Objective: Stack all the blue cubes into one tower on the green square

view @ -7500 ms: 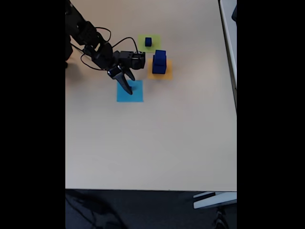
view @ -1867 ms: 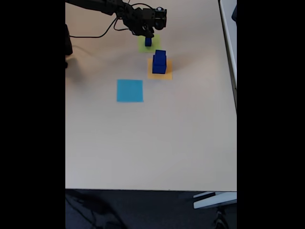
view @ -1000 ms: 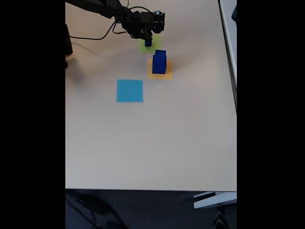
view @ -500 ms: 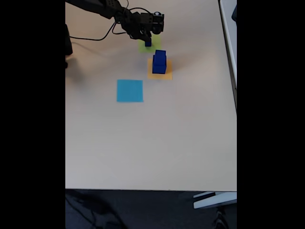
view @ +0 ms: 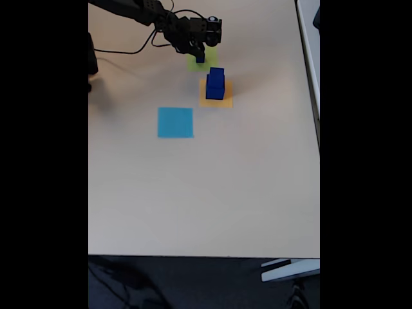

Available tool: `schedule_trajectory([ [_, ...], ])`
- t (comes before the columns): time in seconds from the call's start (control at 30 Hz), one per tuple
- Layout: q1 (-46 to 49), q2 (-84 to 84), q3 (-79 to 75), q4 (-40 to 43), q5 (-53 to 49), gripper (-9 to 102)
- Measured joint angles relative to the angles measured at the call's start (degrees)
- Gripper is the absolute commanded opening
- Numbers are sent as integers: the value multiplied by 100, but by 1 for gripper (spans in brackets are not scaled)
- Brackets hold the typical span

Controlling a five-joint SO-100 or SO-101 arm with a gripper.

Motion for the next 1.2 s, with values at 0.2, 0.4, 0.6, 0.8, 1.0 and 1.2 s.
schedule_trajectory([
  [0.2,0,0,0,0,-88,10],
  [0.4,0,0,0,0,-202,11],
  [0.6,0,0,-650,387,-308,12],
  [0.8,0,0,-2039,1450,-703,14],
  [1.0,325,79,-2839,2373,-1063,20],
  [1.2,773,316,-2813,2479,-1494,34],
])
